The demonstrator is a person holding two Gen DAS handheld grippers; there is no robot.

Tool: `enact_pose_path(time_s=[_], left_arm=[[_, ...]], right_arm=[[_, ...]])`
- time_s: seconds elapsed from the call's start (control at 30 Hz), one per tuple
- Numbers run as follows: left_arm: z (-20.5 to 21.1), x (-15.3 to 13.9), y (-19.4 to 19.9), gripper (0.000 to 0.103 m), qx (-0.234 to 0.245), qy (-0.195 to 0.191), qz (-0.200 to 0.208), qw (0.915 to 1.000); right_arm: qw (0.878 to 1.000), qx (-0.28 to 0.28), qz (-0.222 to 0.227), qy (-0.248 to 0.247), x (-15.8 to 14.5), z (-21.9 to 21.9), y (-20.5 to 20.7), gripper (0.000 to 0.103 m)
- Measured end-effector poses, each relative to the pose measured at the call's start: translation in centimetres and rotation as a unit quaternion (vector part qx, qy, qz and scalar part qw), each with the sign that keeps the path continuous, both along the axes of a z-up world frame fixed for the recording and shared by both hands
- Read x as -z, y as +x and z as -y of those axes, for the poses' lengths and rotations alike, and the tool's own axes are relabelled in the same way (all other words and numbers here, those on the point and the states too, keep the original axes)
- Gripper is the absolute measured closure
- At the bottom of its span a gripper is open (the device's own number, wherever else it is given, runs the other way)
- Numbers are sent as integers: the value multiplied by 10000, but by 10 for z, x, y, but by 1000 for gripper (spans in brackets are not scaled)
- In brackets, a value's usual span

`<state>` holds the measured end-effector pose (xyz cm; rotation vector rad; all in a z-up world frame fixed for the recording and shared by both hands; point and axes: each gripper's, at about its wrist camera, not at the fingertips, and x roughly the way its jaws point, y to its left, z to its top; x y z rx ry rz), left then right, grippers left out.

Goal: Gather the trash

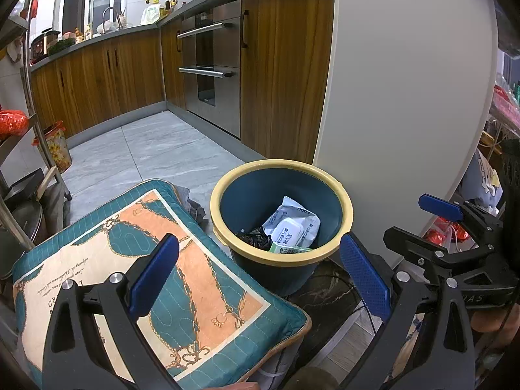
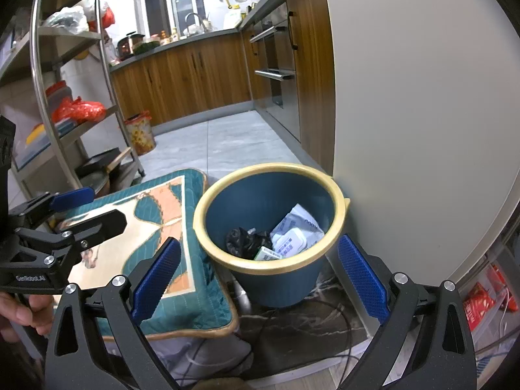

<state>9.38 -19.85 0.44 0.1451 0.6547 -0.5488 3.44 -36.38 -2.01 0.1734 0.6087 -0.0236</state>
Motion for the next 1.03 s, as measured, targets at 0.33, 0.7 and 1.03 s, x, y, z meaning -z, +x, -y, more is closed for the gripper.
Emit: enact_pose_path(time_s=[0.33, 0.7, 1.03], left_arm=[[-1, 1, 0, 5, 12, 12, -4, 10000], [-3, 3, -2, 5, 32, -24, 15, 10000], [-1, 3, 1, 5, 10, 70, -24, 10000]], right_arm=[[10000, -2, -1, 2, 0, 0, 0, 6], [10000, -1, -1, 1, 0, 0, 0, 6], [10000, 3, 4, 0, 0, -1, -1, 6]])
